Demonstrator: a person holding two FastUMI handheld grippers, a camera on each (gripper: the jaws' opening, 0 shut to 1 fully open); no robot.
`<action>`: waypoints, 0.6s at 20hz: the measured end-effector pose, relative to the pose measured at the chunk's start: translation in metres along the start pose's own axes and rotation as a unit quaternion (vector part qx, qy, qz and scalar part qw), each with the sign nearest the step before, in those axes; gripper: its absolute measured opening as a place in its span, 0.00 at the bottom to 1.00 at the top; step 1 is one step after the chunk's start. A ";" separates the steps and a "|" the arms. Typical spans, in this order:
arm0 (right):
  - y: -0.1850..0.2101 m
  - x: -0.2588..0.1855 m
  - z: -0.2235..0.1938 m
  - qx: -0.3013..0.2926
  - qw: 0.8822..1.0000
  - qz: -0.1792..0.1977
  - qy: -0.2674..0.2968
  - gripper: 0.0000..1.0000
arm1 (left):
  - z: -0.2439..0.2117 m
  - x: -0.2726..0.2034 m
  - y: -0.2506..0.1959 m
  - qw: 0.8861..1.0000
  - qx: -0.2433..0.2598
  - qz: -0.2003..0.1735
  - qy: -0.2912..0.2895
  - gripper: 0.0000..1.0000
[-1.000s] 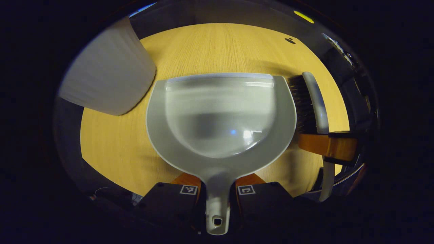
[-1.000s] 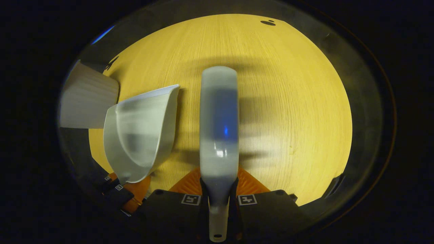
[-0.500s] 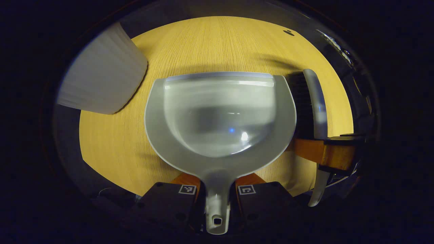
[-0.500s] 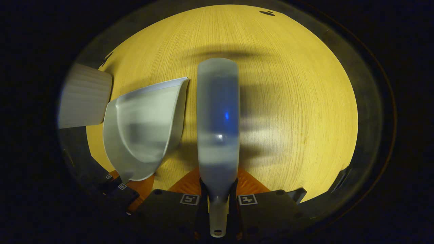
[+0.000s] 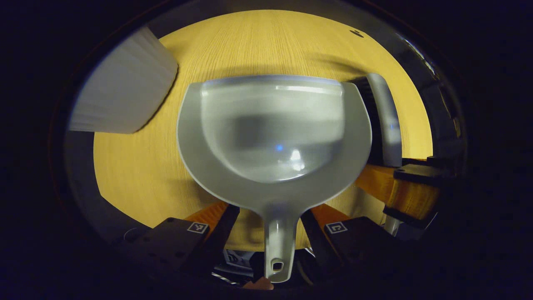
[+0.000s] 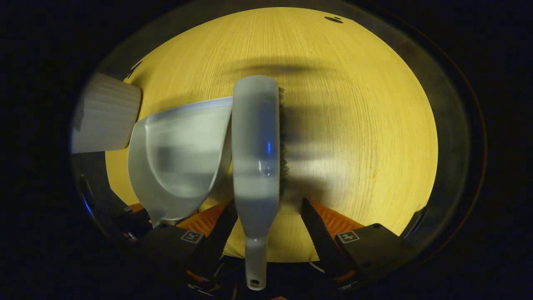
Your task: Pick up the small broom and dustpan from the desktop, sweep the trash into the dustpan with the broom, and then empty the trash into the garbage bin.
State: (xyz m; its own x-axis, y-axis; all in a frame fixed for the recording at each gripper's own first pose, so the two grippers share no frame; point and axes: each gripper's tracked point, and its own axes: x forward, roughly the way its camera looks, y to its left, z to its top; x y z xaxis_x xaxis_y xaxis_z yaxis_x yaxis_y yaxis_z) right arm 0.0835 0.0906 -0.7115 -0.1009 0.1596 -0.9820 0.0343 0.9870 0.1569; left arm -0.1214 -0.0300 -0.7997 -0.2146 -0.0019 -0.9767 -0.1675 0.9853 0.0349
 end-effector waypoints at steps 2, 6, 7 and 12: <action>-0.001 -0.005 -0.001 0.003 1.000 0.004 -0.007 0.92 | -0.002 0.000 0.001 1.000 0.012 0.008 -0.011 0.85; 0.007 -0.036 0.003 0.001 0.998 0.043 -0.046 0.99 | -0.008 -0.020 -0.001 0.997 0.056 0.007 -0.061 0.85; 0.007 -0.047 0.003 -0.009 0.997 0.047 -0.059 0.99 | -0.009 -0.029 0.000 0.994 0.075 0.008 -0.082 0.84; 0.001 -0.118 0.007 -0.043 0.984 0.056 -0.161 0.98 | -0.006 -0.090 -0.002 0.967 0.123 0.000 -0.223 0.85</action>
State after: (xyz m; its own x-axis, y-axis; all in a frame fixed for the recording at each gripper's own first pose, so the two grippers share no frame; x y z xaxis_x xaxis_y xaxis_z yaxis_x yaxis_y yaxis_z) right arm 0.1026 0.0723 -0.5966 0.2191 0.2676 -0.9383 -0.0581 0.9635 0.2613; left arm -0.1071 -0.0331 -0.7102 0.2300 0.0182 -0.9730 0.0791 0.9962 0.0373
